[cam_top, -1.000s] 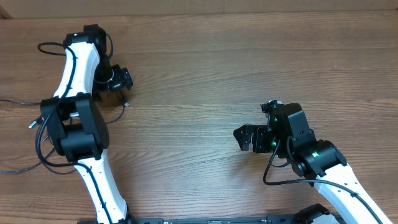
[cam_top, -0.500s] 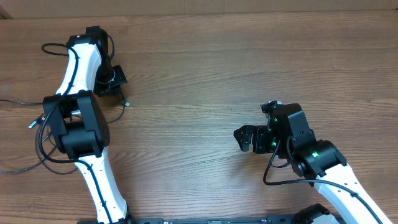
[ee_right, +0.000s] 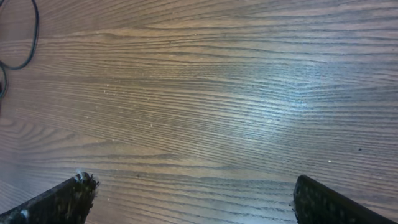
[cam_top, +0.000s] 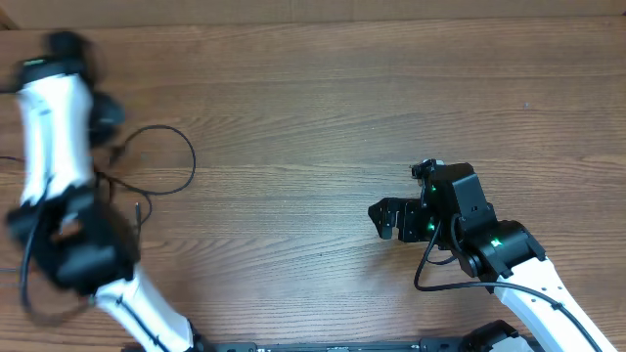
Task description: Untangle cables
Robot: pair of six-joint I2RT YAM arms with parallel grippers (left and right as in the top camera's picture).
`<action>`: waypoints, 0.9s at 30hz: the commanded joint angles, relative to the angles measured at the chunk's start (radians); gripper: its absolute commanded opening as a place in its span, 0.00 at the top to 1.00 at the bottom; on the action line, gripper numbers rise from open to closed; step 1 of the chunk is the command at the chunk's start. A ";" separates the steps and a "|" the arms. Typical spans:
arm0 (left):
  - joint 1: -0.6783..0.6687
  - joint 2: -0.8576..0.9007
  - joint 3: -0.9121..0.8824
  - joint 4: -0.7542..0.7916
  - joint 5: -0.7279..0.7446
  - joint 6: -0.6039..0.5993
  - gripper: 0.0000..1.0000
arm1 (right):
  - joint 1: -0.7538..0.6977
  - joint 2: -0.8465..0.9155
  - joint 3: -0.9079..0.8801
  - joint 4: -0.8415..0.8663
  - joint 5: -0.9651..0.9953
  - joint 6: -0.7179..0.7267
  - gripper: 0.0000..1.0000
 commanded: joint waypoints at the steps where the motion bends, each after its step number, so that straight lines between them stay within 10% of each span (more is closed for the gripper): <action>1: 0.116 -0.146 0.016 0.004 -0.060 -0.087 0.96 | 0.003 -0.003 0.003 0.005 0.013 0.004 0.00; 3: 0.180 -0.188 0.016 0.018 -0.012 -0.100 0.81 | 0.003 -0.003 0.003 0.009 0.013 0.004 0.00; 5: 0.229 -0.210 0.016 0.034 0.079 -0.100 0.26 | 0.003 -0.003 0.003 0.016 0.013 0.004 0.00; 8: 0.262 -0.215 0.016 0.029 0.196 -0.092 0.02 | 0.003 -0.003 0.003 0.026 0.013 0.005 0.00; 27: -0.198 -0.194 0.005 0.011 0.231 0.156 0.01 | 0.003 -0.003 0.003 0.019 0.012 0.005 0.00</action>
